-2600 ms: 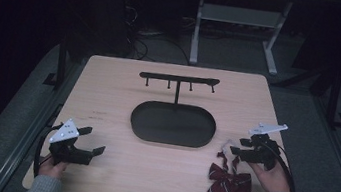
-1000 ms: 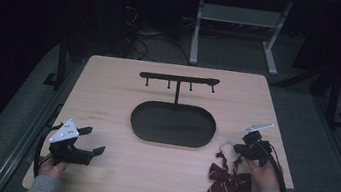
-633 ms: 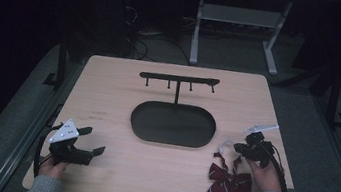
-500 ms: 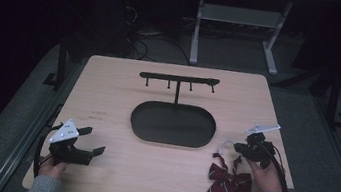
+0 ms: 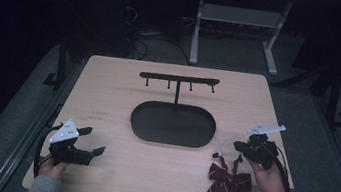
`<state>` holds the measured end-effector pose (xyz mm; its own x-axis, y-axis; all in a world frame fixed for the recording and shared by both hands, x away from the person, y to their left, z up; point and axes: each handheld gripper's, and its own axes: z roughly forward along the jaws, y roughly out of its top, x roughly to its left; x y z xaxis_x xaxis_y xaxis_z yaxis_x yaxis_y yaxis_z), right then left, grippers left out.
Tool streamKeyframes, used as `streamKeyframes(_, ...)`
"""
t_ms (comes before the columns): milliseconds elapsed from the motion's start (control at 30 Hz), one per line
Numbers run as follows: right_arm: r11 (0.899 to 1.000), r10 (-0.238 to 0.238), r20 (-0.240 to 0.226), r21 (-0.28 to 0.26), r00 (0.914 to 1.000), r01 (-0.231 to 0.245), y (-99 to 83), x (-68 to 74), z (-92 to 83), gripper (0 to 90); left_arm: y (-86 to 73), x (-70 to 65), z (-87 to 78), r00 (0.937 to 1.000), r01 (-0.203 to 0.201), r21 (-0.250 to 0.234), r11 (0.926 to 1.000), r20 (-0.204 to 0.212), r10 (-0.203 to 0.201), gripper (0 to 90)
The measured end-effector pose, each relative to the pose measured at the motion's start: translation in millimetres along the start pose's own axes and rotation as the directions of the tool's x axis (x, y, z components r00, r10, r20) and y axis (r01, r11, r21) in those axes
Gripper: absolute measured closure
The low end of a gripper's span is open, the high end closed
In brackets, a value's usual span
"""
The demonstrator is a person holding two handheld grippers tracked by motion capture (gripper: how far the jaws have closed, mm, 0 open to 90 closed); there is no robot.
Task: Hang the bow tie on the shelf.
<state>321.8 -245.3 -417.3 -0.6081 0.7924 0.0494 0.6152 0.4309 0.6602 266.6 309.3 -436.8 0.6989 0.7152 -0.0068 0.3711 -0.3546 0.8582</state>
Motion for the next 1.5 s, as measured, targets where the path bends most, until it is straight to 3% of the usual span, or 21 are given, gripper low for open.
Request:
streamKeyframes(800,0.991,-0.114,-0.008,-0.070,0.9935,0.113,29.9,27.6,-26.9,87.0,0.1,0.3,-0.9,1.0000,0.002,0.000,1.0000,-0.004,-0.002,13.0)
streamKeyframes(1500,0.984,-0.128,-0.039,-0.132,0.9910,0.122,42.0,33.0,-40.6,87.0,0.1,1.9,-1.2,0.9997,0.019,-0.006,0.9998,-0.013,-0.019,13.0)
